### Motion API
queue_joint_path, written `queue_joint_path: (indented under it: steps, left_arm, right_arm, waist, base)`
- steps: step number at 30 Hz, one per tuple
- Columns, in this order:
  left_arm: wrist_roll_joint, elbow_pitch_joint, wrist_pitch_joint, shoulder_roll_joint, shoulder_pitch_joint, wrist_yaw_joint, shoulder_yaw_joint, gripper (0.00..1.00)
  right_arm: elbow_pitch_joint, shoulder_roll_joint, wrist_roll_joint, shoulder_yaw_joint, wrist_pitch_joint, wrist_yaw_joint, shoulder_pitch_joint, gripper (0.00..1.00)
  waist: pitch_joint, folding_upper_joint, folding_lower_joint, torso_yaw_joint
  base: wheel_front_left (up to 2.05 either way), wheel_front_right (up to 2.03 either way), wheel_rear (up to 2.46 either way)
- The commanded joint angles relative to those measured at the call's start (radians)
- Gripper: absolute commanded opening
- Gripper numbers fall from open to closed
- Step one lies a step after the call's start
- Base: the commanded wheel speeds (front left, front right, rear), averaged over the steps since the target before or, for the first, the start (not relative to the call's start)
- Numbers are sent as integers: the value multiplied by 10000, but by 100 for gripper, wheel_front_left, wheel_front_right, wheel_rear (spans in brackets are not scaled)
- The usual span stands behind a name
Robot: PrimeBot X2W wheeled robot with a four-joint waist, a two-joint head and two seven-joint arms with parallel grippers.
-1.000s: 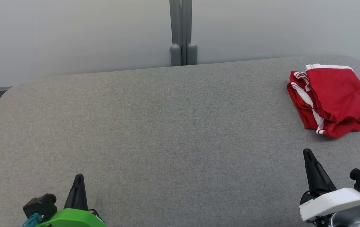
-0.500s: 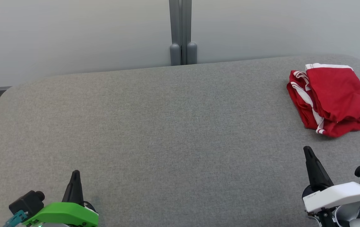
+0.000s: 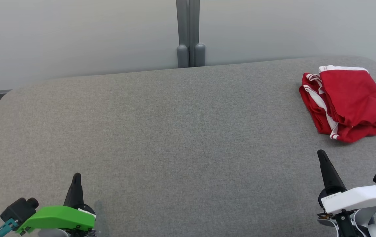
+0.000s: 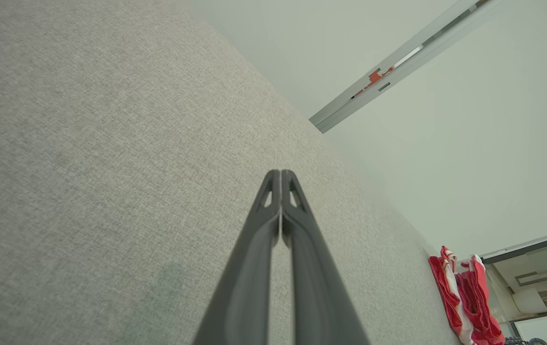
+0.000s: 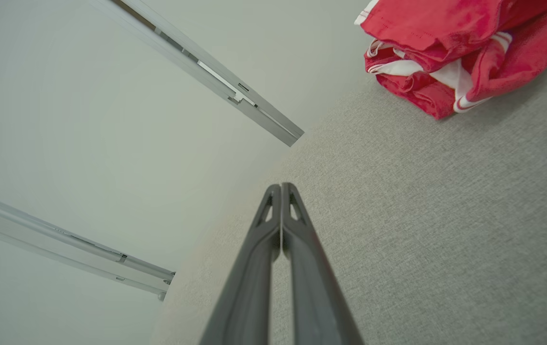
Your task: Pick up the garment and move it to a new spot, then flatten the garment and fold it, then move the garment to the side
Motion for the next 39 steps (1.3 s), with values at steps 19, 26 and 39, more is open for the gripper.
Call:
queue_joint_path:
  steps: [19,26,39]
  left_arm:
    - [-2161,-36,585,-202,-539,-472,633,0]
    - [-2780,-23,753,-262,-608,-604,812,0]
    - [-3880,3,1047,-389,-726,-820,1110,0]
  right_arm:
    - [444,31,2315,-170,316,-6,-627,0]
    - [606,59,2974,-220,409,-5,-730,0]
    - [892,111,4126,-314,590,-3,-937,0]
  waist:
    - [33,-1,0,-19]
    - [44,-1,0,-26]
    - [66,-1,0,-39]
  base:
    - [0,0,0]
    - [0,0,0]
    - [0,0,0]
